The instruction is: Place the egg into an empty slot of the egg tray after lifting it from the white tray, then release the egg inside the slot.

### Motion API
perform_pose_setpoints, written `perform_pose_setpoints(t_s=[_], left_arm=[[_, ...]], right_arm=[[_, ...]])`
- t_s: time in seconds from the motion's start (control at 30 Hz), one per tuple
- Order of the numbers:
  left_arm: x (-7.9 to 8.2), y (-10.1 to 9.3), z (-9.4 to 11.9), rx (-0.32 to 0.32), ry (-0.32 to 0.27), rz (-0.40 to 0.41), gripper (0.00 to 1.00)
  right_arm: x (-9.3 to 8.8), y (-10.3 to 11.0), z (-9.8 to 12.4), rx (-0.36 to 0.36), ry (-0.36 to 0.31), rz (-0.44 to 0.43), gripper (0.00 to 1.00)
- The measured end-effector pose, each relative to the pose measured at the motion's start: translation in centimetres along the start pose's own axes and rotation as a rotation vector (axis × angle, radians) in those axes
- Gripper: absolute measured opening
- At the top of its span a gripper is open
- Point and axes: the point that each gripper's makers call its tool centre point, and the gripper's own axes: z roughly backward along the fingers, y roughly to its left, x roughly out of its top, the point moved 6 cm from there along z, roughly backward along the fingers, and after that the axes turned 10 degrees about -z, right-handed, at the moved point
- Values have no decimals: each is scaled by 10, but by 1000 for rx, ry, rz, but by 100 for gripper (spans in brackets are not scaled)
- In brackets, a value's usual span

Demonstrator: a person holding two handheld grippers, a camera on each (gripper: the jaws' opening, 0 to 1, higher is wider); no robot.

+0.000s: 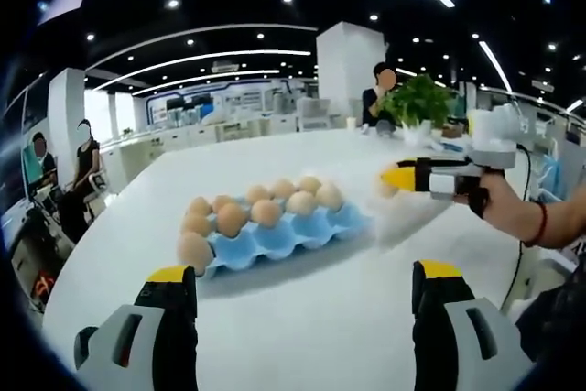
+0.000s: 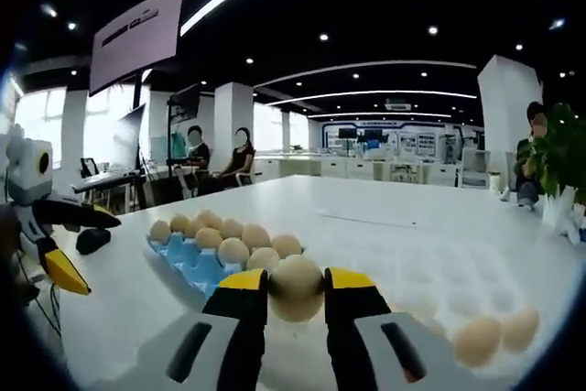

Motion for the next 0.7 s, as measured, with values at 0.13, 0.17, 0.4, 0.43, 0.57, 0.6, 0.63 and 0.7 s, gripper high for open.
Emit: perform_pose_setpoints(t_s=[0.13, 0.17, 0.4, 0.43, 0.57, 0.6, 0.63, 0.7], left_arm=[[0, -7, 1, 0, 1, 0, 100], [0, -7, 1, -1, 1, 0, 100], [-1, -11, 1, -5, 1, 3, 100], [-1, -11, 1, -5, -1, 4, 100], [-1, -11, 2, -1, -2, 6, 100], [-1, -11, 3, -1, -2, 5, 100], [-2, -10, 3, -1, -1, 5, 100], [-2, -9, 3, 0, 5, 4, 100]], right_arm=[[0, 12, -10, 57, 6, -3, 25], [0, 15, -11, 67, 13, -6, 25], [1, 34, -25, 141, 30, 1, 25], [1, 37, -28, 152, 33, 6, 25], [2, 49, -36, 185, 37, 6, 25], [2, 51, -37, 192, 38, 5, 25], [2, 54, -39, 201, 40, 2, 25], [2, 58, -43, 212, 45, 8, 25]])
